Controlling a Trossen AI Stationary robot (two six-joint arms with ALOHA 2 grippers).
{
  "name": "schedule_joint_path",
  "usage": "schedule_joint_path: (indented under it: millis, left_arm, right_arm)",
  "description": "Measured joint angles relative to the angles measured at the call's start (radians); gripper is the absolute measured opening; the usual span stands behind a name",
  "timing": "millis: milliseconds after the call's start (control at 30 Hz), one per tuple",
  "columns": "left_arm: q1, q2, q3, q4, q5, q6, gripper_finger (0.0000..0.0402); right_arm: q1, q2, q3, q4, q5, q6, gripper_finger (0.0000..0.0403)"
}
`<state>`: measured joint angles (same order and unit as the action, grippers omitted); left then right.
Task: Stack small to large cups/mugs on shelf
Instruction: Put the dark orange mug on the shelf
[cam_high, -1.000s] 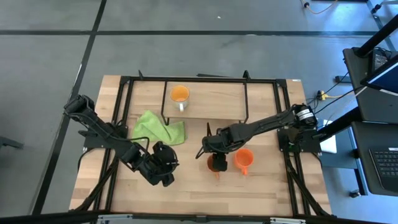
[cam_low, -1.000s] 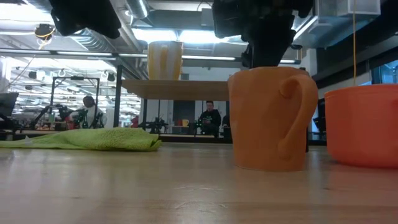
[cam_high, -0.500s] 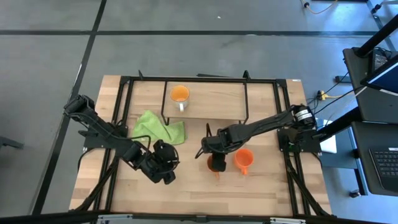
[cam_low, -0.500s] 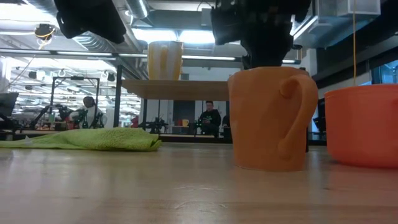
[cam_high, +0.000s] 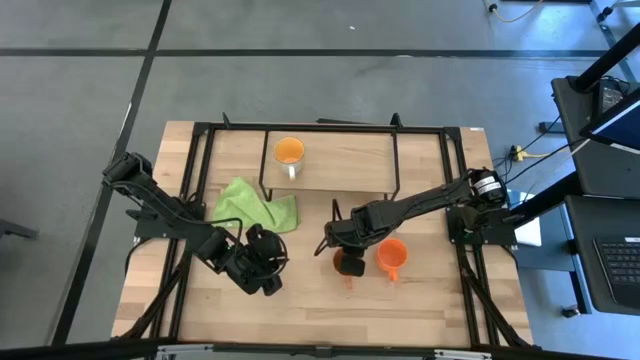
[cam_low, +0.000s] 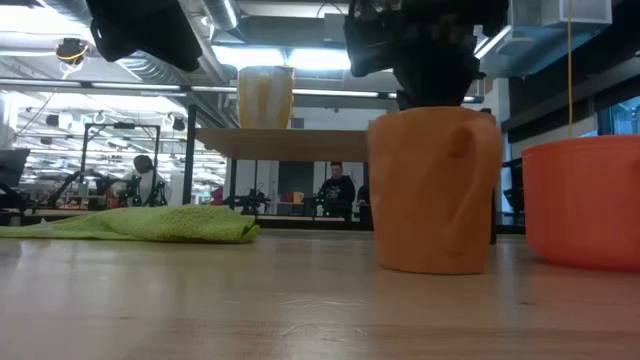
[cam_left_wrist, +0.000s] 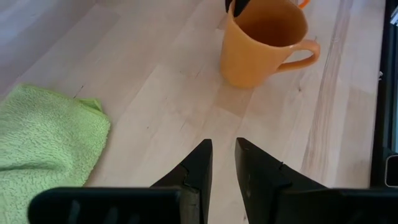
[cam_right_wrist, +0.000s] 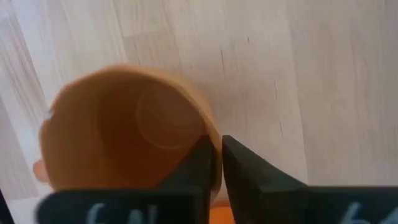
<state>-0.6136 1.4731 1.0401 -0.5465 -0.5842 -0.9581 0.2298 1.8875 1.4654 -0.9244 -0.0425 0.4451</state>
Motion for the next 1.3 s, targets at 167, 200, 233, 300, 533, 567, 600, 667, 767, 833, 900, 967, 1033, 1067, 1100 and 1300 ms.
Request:
schedule_joint_path:
  millis: [167, 200, 233, 300, 533, 567, 600, 667, 767, 833, 900, 967, 1033, 1067, 1100, 1300]
  left_arm:
    - [0.000, 0.000, 0.000, 0.000, -0.010, 0.001, 0.0064]
    - [0.000, 0.000, 0.000, 0.000, -0.010, 0.001, 0.0064]
    - [0.000, 0.000, 0.000, 0.000, -0.010, 0.001, 0.0064]
    - [0.000, 0.000, 0.000, 0.000, -0.010, 0.001, 0.0064]
    - [0.000, 0.000, 0.000, 0.000, -0.016, 0.001, 0.0064]
    - [0.000, 0.000, 0.000, 0.000, -0.019, 0.001, 0.0064]
    - [0.000, 0.000, 0.000, 0.000, -0.022, 0.001, 0.0064]
    - [0.000, 0.000, 0.000, 0.000, -0.026, 0.001, 0.0064]
    - [0.006, 0.000, 0.000, 0.000, -0.027, 0.001, 0.0064]
    - [0.013, 0.000, 0.000, 0.000, -0.027, 0.001, 0.0064]
    - [0.022, 0.000, 0.000, 0.000, -0.027, 0.001, 0.0064]
    - [0.031, 0.000, 0.000, 0.001, -0.028, 0.001, 0.0064]
    - [0.038, 0.000, 0.000, 0.002, -0.027, 0.007, 0.0064]
    - [0.042, 0.000, 0.000, 0.007, -0.025, 0.017, 0.0064]
    - [0.046, 0.000, 0.000, 0.018, -0.019, 0.027, 0.0064]
    - [0.066, 0.000, 0.000, 0.073, 0.020, 0.077, 0.0064]
  right_arm:
    - [0.000, -0.001, 0.000, -0.018, -0.010, 0.006, 0.0019]
    - [0.000, -0.001, 0.000, -0.018, -0.010, 0.016, 0.0024]
    - [0.000, -0.001, 0.002, -0.022, -0.010, 0.021, 0.0029]
    - [0.000, -0.001, 0.009, -0.036, -0.012, 0.021, 0.0034]
    - [-0.001, 0.001, 0.107, -0.129, -0.009, -0.006, 0.0015]
    - [-0.002, 0.001, 0.127, -0.157, -0.003, -0.007, 0.0015]
    - [-0.003, 0.001, 0.149, -0.184, 0.005, -0.007, 0.0017]
    - [-0.005, 0.001, 0.205, -0.244, 0.021, -0.009, 0.0020]
    - [-0.009, 0.001, 0.294, -0.341, 0.066, -0.031, 0.0017]
    - [-0.016, 0.001, 0.361, -0.405, 0.096, -0.038, 0.0017]
    - [-0.030, 0.001, 0.432, -0.461, 0.132, -0.043, 0.0017]
    - [-0.052, 0.001, 0.501, -0.521, 0.185, -0.056, 0.0018]
    - [-0.082, 0.001, 0.564, -0.561, 0.235, -0.063, 0.0019]
    - [-0.099, 0.000, 0.592, -0.570, 0.256, -0.066, 0.0019]
    - [-0.119, 0.000, 0.619, -0.579, 0.272, -0.075, 0.0018]
    - [-0.272, 0.000, 0.709, -0.601, 0.283, -0.152, 0.0018]
